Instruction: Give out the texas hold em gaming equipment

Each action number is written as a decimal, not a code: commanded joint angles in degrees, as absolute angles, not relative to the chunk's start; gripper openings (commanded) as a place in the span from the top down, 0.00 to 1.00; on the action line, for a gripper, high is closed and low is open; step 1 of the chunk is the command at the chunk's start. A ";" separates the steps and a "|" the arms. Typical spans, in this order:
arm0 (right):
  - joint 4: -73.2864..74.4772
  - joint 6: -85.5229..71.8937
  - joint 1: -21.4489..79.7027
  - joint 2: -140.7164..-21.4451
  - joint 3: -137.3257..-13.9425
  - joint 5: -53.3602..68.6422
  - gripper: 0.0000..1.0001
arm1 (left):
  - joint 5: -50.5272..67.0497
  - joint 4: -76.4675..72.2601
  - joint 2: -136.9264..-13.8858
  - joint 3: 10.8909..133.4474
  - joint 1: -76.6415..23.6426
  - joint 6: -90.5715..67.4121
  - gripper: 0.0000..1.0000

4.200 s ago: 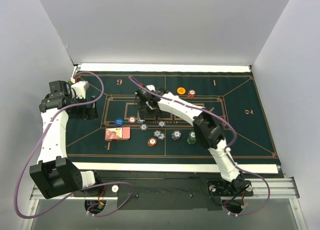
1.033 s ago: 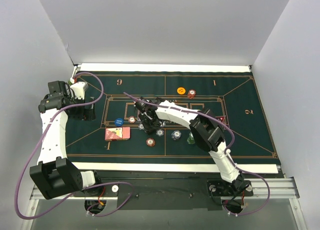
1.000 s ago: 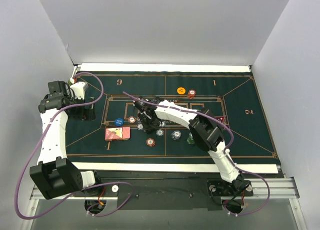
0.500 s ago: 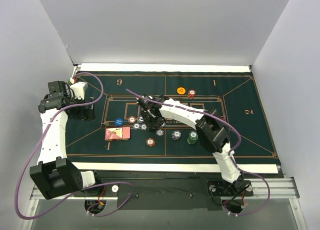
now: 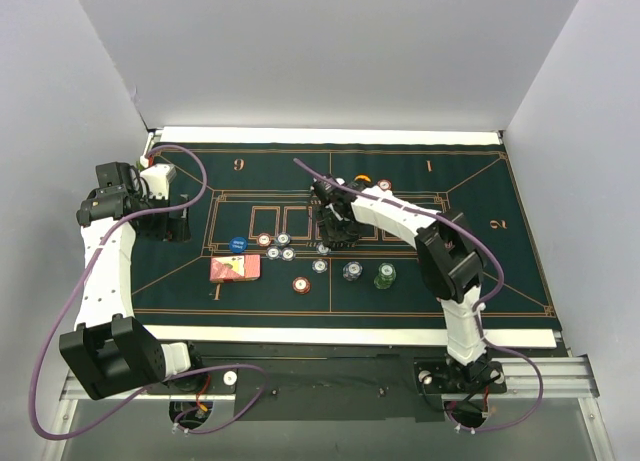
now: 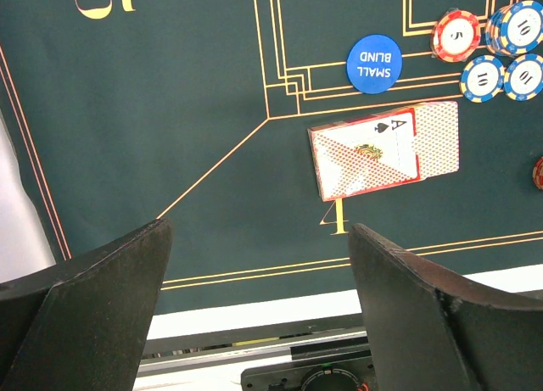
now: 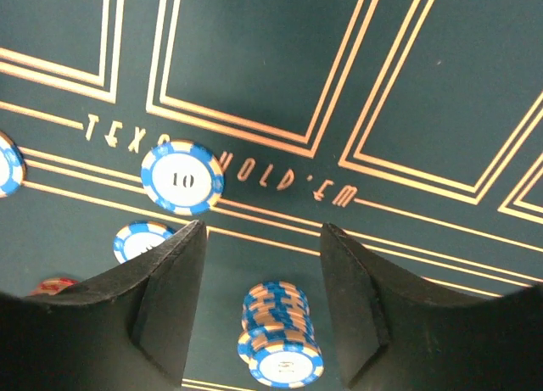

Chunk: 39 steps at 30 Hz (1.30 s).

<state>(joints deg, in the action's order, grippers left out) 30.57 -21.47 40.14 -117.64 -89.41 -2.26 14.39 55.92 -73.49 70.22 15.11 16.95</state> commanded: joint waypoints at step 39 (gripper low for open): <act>28.65 -22.59 44.56 -103.54 -69.17 -4.48 0.55 | 15.73 56.60 -71.98 73.92 15.47 17.75 0.04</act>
<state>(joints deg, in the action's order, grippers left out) 27.14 -22.44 44.64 -103.20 -69.84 -3.73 14.83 56.60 -73.49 71.40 15.11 17.15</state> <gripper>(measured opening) 0.461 0.960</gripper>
